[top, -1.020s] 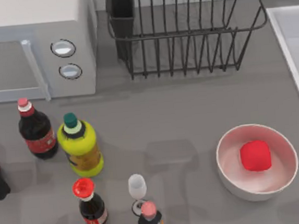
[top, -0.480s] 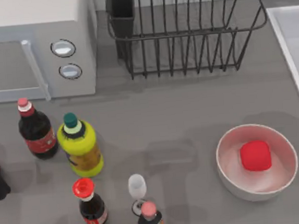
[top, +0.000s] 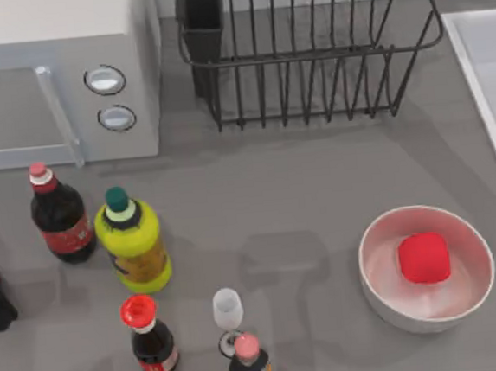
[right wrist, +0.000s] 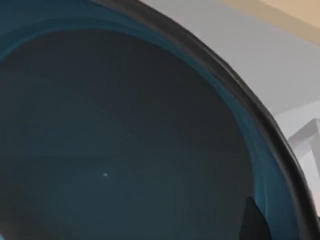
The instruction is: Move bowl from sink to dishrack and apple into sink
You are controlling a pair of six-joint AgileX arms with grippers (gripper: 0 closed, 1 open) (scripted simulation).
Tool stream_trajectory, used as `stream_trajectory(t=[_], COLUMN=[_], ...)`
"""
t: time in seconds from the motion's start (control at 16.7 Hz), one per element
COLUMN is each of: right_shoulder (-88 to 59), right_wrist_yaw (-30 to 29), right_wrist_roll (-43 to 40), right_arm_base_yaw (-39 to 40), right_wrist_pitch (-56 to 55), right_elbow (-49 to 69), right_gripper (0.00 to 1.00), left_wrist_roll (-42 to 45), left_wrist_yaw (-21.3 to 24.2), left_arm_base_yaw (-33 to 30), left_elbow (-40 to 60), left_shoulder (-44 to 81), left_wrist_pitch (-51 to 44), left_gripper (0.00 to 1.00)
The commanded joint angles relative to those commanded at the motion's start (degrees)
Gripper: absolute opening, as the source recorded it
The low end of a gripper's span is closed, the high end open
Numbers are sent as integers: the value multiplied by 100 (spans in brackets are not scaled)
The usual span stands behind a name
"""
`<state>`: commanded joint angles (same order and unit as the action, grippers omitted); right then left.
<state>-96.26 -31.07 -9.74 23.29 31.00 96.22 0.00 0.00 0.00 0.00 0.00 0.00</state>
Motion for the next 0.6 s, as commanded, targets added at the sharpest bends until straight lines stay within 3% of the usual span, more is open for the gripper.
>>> stream_trajectory(t=[0.3,0.6], right_shoulder=[7,86], right_wrist_yaw=[-1108,-1604], right_wrist_roll=[825,1105], right_arm_base_yaw=[1623,2225], right_wrist_pitch=[-2194,-3067], right_elbow=[-105,-144], right_gripper=[0,0], left_wrist_roll=[0,0], left_wrist_yaw=[0,0], left_arm_base_yaw=[0,0], left_elbow=[0,0], left_shoulder=[0,0], left_wrist_pitch=[0,0], left_gripper=[100,100])
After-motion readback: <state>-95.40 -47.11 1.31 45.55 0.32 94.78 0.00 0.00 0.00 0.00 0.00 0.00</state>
